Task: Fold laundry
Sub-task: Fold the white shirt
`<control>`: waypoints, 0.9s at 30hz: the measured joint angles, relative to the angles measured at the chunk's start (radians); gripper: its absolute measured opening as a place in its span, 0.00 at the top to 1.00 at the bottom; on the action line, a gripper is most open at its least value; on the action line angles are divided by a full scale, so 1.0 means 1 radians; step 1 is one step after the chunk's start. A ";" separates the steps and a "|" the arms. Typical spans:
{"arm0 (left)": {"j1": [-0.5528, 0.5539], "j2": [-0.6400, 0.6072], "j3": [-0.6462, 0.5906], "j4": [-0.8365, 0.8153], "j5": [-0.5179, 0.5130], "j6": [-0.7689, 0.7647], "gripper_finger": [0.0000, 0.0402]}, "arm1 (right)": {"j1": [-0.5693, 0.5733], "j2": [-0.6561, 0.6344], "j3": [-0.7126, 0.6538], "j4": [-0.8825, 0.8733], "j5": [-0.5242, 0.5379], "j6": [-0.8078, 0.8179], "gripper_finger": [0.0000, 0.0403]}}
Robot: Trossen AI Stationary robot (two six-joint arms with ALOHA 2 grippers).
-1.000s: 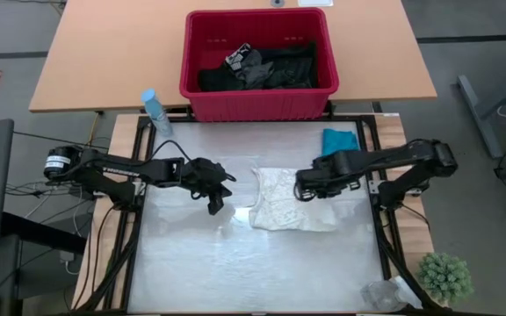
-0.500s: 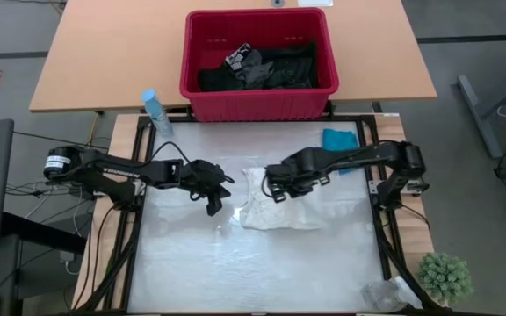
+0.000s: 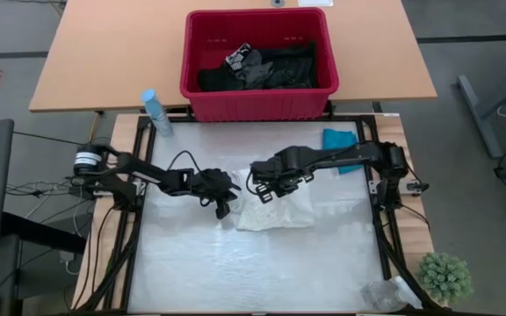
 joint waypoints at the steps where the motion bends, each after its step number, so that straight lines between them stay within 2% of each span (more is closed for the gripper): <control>1: 0.000 0.026 0.002 0.046 0.004 -0.003 1.00 | -0.002 0.000 0.000 0.001 0.000 0.000 0.89; 8: 0.001 0.141 0.031 0.106 0.039 -0.028 1.00 | -0.005 0.000 0.000 0.077 -0.005 -0.029 0.89; 20: 0.001 0.151 0.066 0.092 0.054 -0.039 1.00 | -0.005 0.020 0.000 0.204 -0.029 -0.141 0.89; 27: 0.000 0.151 0.067 0.090 0.054 -0.041 1.00 | -0.005 0.040 0.000 0.347 -0.075 -0.233 0.74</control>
